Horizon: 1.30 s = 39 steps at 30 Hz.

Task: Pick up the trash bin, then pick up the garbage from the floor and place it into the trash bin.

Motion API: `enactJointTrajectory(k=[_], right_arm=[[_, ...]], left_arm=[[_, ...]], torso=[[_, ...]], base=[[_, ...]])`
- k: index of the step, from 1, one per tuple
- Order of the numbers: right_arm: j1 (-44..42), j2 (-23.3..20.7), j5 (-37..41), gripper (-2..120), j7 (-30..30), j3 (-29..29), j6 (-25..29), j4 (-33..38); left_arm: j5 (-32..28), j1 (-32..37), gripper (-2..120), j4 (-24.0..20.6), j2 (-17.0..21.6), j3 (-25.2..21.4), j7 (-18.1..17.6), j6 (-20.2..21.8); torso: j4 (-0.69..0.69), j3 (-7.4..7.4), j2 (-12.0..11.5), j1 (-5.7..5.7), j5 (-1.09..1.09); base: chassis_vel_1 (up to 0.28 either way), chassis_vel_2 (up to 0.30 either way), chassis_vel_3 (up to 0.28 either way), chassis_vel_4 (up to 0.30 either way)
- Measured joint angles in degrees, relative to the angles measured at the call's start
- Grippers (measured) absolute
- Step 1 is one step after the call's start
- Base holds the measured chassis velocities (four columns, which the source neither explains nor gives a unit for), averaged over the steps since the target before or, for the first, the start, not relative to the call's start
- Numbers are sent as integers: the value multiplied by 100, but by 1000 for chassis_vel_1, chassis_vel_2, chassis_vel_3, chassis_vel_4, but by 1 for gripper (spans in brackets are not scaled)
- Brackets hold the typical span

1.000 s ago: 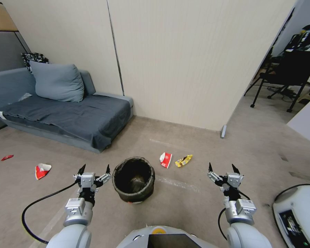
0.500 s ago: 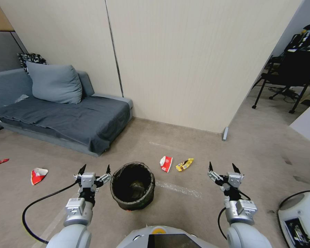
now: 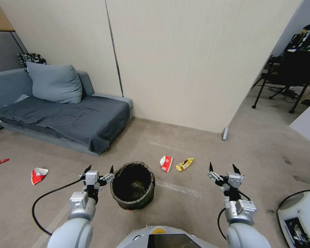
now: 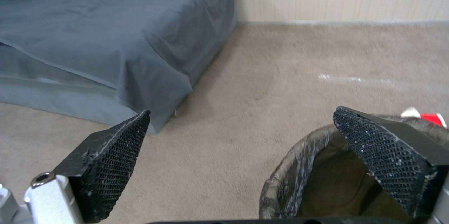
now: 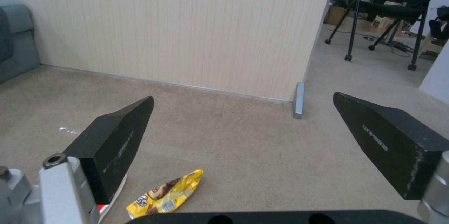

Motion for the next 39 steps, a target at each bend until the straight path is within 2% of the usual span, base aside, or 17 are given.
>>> enactJointTrajectory(k=[1, 5, 7, 8, 12, 19, 20, 24, 31, 39], right_arm=[[0, 0, 0, 100, 0, 0, 0, 0], [9, 0, 57, 100, 34, 20, -50, -80], [14, 0, 60, 100, 37, 24, -51, -93], [39, 0, 67, 100, 44, 34, -62, -143], [109, 0, 68, 100, 49, 28, -112, -229], [171, 0, 61, 100, 52, 19, -172, -313], [194, 0, 45, 100, 52, 7, -188, -339], [222, 0, 29, 100, 51, -7, -212, -365], [216, 0, 19, 100, 51, -5, -214, -379], [200, 0, -10, 100, 49, -20, -192, -437]], left_arm=[[0, 0, 100, 0, 0, 0, 0, 0], [-394, -274, 100, 136, 312, 81, -75, 534], [-440, -301, 100, 151, 342, 105, -101, 604], [-564, -371, 100, 194, 415, 181, -199, 773], [-662, -492, 100, 299, 490, 299, -338, 949], [-672, -750, 100, 619, 511, 514, -525, 1075], [-671, -805, 100, 710, 452, 561, -653, 1103], [-671, -819, 100, 752, 370, 583, -783, 1174], [-687, -858, 100, 921, 325, 646, -800, 1269], [-995, -950, 100, 1198, 231, 701, -900, 1408]], torso=[[0, 0, 0, 0, 0], [-1, 0, 0, 0, 0], [-1, 0, 0, 0, 0], [-1, 0, 0, 0, 0], [0, 0, 0, 0, 1], [-1, 0, 0, 0, 1], [-1, 0, 0, 0, 0], [0, 0, 0, 0, 1], [0, 0, 0, 0, 1], [-1, 0, 0, 0, 1]], base=[[0, 0, 0, 0], [0, 0, 0, 0], [0, 0, 0, 0], [0, 0, 0, 0], [0, 0, 0, 0], [0, 0, 0, 0], [0, 0, 0, 0], [0, 0, 0, 0], [0, 0, 0, 0], [0, 0, 0, 0]])
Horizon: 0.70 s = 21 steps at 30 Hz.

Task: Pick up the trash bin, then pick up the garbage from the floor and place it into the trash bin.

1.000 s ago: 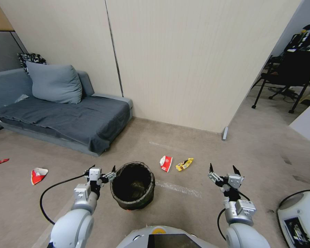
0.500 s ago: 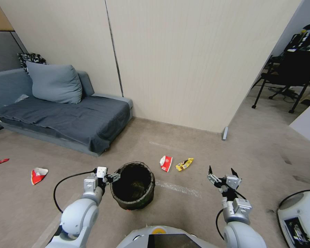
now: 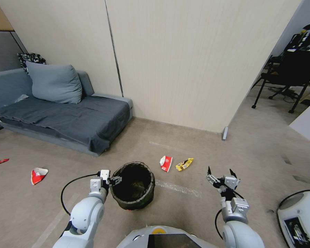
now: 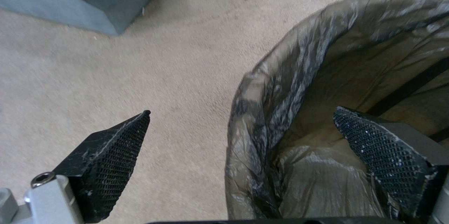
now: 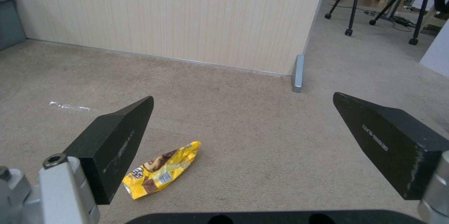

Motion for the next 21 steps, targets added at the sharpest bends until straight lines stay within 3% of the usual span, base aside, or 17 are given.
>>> enactJointTrajectory(k=[21], right_arm=[[40, 0, -99, 100, -5, -63, 17, -89]], left_arm=[[-225, -134, 100, 385, -14, -26, -3, -1]], torso=[[0, 0, 0, 0, 0]], base=[[0, 0, 0, 0]])
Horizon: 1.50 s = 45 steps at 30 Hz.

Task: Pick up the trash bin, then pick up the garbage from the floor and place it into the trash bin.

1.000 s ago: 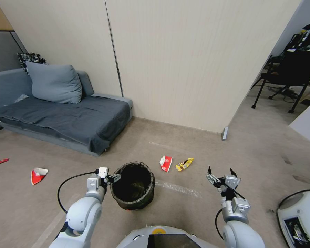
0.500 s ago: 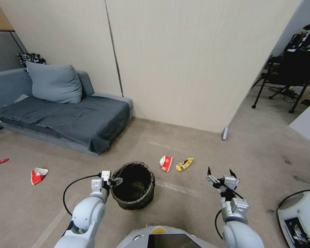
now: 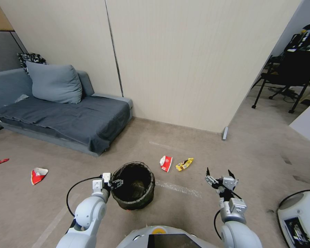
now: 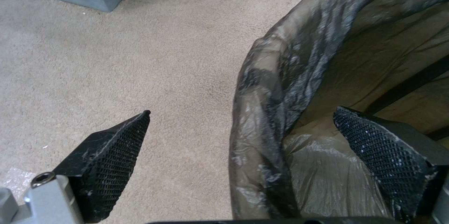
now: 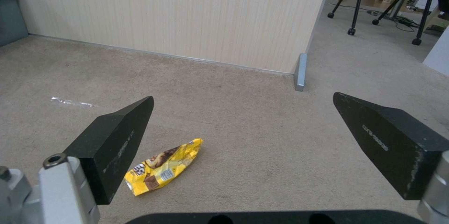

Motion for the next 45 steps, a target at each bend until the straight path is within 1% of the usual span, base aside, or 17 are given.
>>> enactJointTrajectory(k=[16, 21, 25, 26, 27, 28, 29, 30, 32, 33, 35, 37, 39, 41, 42, 44, 45], right_arm=[[-10, 0, -65, 100, -5, -56, -4, -11], [-17, 0, -97, 100, -8, -90, -5, -9], [-31, 0, -120, 100, -8, -116, -5, -4], [-38, 0, -126, 100, -8, -122, -4, 1], [-43, 0, -128, 100, -8, -126, -3, 5], [-45, 0, -130, 100, -8, -129, -2, 8], [-45, 0, -130, 100, -8, -129, -2, 8], [-50, 0, -134, 100, -8, -133, 4, 14], [-53, 0, -137, 100, -8, -137, 16, 16], [-53, 0, -137, 100, -8, -137, 16, 16], [-59, 0, -138, 100, -8, -160, 44, 23], [-59, 0, -139, 100, -8, -165, 45, 25], [-58, 0, -145, 100, -8, -192, 49, 29], [-57, 0, -148, 100, -8, -197, 49, 29], [-53, 0, -155, 100, -9, -210, 50, 29], [-47, 0, -162, 100, -9, -219, 52, 25], [-47, 0, -162, 100, -9, -219, 52, 25]], left_arm=[[-209, -36, 99, 147, -11, -42, 11, -5], [-351, -25, 97, 167, -10, -43, 26, -8], [-377, -21, 91, 208, -13, -36, 37, -13], [-377, -23, 84, 233, -17, -31, 40, -16], [-378, -23, 80, 248, -19, -30, 42, -18], [-377, -23, 77, 258, -20, -30, 43, -20], [-377, -23, 77, 258, -20, -30, 43, -20], [-376, -23, 71, 283, -21, -27, 51, -25], [-375, -23, 64, 308, -22, -26, 102, -29], [-375, -23, 64, 308, -22, -26, 102, -29], [-373, -24, 50, 335, -22, -25, 164, -32], [-373, -24, 49, 338, -22, -25, 168, -32], [-373, -31, 35, 346, -23, -17, 176, -33], [-373, -33, 34, 348, -24, -15, 176, -33], [-369, -38, 27, 357, -25, -11, 176, -33], [-367, -39, 21, 360, -28, -8, 176, -33], [-367, -39, 21, 360, -28, -8, 176, -33]], torso=[[0, 0, 0, 0, 0], [0, 0, 0, 0, 0], [0, 0, 0, 0, 1], [0, 0, 1, 0, 2], [0, -1, 1, 0, 2], [0, 0, 1, 0, 3], [0, 0, 1, 0, 3], [0, -1, 1, 0, 3], [0, -1, 1, 0, 4], [0, -1, 1, 0, 4], [1, -1, 1, 0, 5], [1, -1, 1, 0, 5], [1, -1, 1, -1, 3], [1, -1, 1, 0, 2], [1, -1, 1, 0, 2], [1, -1, 1, 0, 2], [1, -1, 1, 0, 2]], base=[[0, 0, 0, 0], [0, 0, 0, 0], [0, 0, 0, 0], [0, 0, 0, 0], [0, 0, 0, 0], [0, 0, 0, 0], [0, 0, 0, 0], [0, 0, 0, 0], [0, 0, 0, 0], [0, 0, 0, 0], [0, 0, 0, 0], [0, 0, 0, 0], [0, 0, 0, 0], [0, 0, 0, 0], [0, 0, 0, 0], [0, 0, 0, 0], [0, 0, 0, 0]])
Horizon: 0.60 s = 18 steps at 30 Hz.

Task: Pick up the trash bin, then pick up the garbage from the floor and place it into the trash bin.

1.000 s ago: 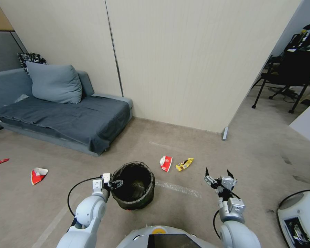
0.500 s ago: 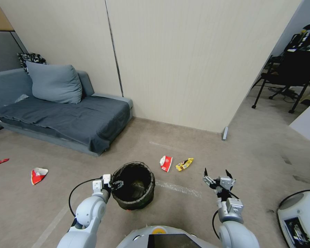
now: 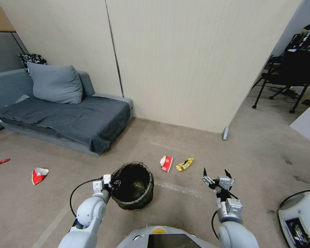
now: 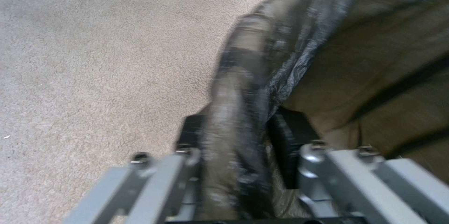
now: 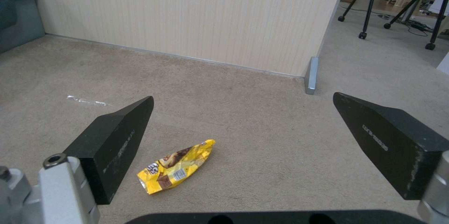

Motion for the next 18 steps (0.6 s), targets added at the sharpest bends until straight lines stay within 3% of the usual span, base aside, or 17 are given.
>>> enactJointTrajectory(k=[1, 6, 18], right_arm=[[8, 0, -3, 100, 0, -4, 2, -11], [26, 0, -4, 100, 0, -6, 14, -32], [47, 0, 29, 100, 12, 63, 13, 16]], left_arm=[[-2, 0, 14, 0, -3, 3, 7, 0], [-19, 9, 7, -14, 4, -5, 20, 1], [169, 118, 5, -313, 87, -27, 27, -43]], torso=[[-2, 0, 0, 0, -1], [-2, 0, 0, 0, -3], [-1, 2, -2, 1, -9]], base=[[0, 0, 0, 0], [0, 0, 0, 0], [0, 0, 0, 0]])
